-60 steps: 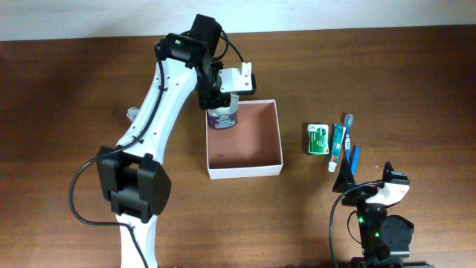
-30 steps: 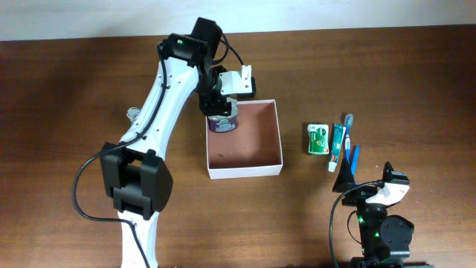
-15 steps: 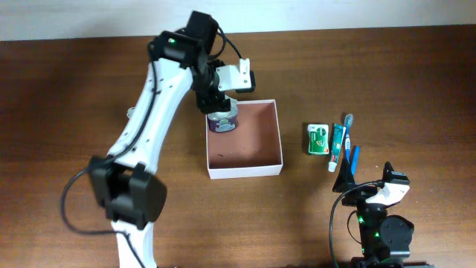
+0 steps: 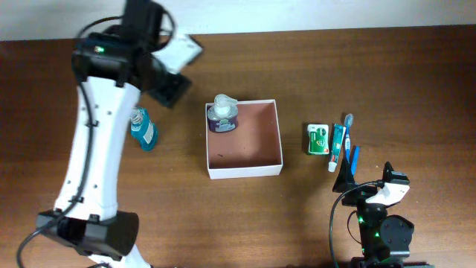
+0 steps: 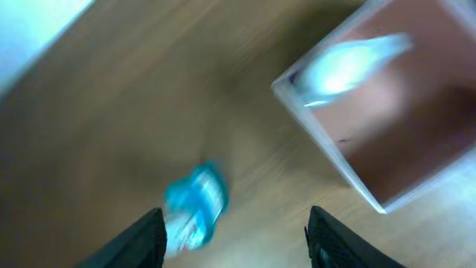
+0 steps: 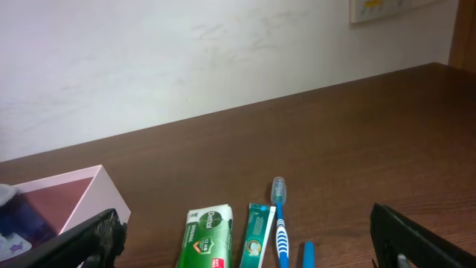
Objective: Pack container
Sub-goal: 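Move left gripper back to the teal mouthwash bottle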
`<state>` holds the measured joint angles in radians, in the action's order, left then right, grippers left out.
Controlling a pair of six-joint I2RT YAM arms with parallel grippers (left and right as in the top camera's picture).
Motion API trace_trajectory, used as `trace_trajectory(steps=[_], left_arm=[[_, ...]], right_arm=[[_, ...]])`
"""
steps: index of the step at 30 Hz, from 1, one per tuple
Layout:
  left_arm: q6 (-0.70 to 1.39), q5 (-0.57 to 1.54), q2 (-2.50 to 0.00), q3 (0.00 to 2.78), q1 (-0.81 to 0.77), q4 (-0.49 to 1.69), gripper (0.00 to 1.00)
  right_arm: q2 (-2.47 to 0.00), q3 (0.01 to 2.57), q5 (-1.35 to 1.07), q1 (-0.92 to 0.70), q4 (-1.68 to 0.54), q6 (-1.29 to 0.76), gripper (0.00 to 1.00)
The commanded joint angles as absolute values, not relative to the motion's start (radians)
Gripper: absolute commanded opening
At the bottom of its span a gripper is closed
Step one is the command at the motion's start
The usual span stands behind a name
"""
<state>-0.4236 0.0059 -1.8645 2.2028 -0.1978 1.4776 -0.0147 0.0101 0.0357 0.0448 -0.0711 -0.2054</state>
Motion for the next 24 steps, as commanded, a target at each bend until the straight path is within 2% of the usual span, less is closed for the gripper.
trace_trajectory(steps=[1,3,8,16,24], left_arm=[[-0.168,-0.121,-1.866,2.206,-0.107,1.494,0.66],[-0.148,-0.117,-1.866,2.202,-0.061,1.498,0.76],[-0.148,0.003,-1.866,2.152,0.041,1.498,0.87],[-0.155,0.024,-1.866,1.938,0.077,1.42,0.87],[-0.163,0.025,-1.866,1.843,0.07,1.317,0.86]], right_arm=[[-0.006,0.006,0.037,0.039,-0.078,-0.198,0.98],[-0.006,0.006,0.037,0.039,-0.078,-0.198,0.98],[-0.006,0.006,0.037,0.039,-0.078,-0.198,0.98],[-0.006,0.006,0.037,0.039,-0.078,-0.198,0.98],[-0.006,0.006,0.037,0.039,-0.078,-0.198,0.98]])
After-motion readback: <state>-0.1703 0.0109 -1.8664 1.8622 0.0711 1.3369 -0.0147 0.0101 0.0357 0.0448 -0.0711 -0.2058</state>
